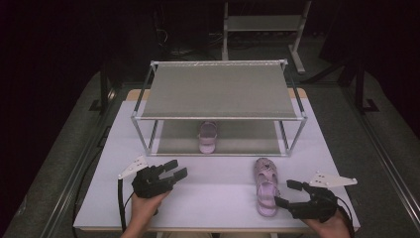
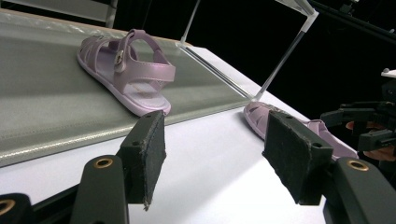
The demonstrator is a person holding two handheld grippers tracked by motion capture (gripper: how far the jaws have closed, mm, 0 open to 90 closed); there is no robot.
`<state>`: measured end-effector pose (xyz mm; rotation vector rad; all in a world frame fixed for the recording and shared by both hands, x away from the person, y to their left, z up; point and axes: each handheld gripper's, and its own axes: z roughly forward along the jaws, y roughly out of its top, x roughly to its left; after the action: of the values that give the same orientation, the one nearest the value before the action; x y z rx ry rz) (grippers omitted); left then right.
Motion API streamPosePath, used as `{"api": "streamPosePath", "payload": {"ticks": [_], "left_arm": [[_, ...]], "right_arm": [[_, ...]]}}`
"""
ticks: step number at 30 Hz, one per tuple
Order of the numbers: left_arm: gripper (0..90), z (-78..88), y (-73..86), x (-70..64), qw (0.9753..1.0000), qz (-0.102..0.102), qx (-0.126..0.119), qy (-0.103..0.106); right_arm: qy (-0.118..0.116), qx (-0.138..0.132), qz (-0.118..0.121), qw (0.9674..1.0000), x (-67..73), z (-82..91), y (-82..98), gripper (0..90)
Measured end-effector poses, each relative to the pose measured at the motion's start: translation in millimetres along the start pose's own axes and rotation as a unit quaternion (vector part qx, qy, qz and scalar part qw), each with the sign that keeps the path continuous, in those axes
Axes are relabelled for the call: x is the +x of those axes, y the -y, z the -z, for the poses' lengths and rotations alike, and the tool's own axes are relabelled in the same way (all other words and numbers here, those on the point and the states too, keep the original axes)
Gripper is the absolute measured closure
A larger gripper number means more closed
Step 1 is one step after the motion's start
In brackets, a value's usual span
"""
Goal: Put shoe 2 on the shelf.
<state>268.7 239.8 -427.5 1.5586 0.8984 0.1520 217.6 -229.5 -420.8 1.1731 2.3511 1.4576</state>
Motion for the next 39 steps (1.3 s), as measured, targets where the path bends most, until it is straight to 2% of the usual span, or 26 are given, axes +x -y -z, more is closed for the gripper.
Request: {"api": "streamPosePath", "payload": {"ticks": [3, 7, 11, 14, 16, 21, 24, 32, 35, 39], "left_arm": [[38.3, -1.1, 0.7, -0.4, 1.0000, -0.001, 0.002, 0.001], [38.3, -2.2, 0.9, -1.7, 1.0000, -0.003, 0.004, 0.004], [38.3, -2.4, 0.8, -2.5, 1.0000, -0.004, 0.005, 0.004], [38.3, -2.9, 1.6, -1.6, 1.0000, -0.005, 0.005, 0.001], [38.3, -2.6, 1.2, -1.6, 1.0000, -0.007, 0.006, 0.000], [38.3, -3.0, 1.5, -1.5, 1.0000, -0.006, 0.005, 0.000], [38.3, -3.2, 1.9, -1.2, 1.0000, -0.006, 0.006, 0.000], [38.3, -3.8, 2.3, -1.7, 1.0000, -0.006, 0.007, 0.000], [38.3, -4.8, 2.0, -2.5, 0.9999, -0.011, 0.009, 0.001], [38.4, -5.1, 2.4, -2.6, 0.9999, -0.010, 0.008, -0.001]], "right_arm": [[0.003, 0.003, 0.008, 1.0000, 3.7, -3.7, -0.3, 21.9], [0.004, 0.009, 0.004, 0.9999, 4.4, -7.0, -0.8, 23.6], [0.008, 0.008, -0.002, 0.9999, 6.1, -8.1, -0.8, 34.3], [0.009, 0.007, -0.004, 0.9999, 6.0, -8.9, -1.3, 37.8], [0.014, 0.015, -0.011, 0.9997, 6.6, -10.2, -1.8, 41.9], [0.029, 0.033, -0.009, 0.9990, 9.3, -13.7, -1.4, 51.3], [0.030, 0.039, -0.021, 0.9986, 9.5, -15.1, -1.8, 53.2], [0.052, 0.046, -0.028, 0.9972, 12.6, -16.7, -2.8, 60.7], [0.060, 0.049, -0.030, 0.9966, 12.8, -16.8, -3.1, 65.4], [0.057, 0.044, -0.042, 0.9965, 7.9, -14.9, -1.4, 72.8]]}}
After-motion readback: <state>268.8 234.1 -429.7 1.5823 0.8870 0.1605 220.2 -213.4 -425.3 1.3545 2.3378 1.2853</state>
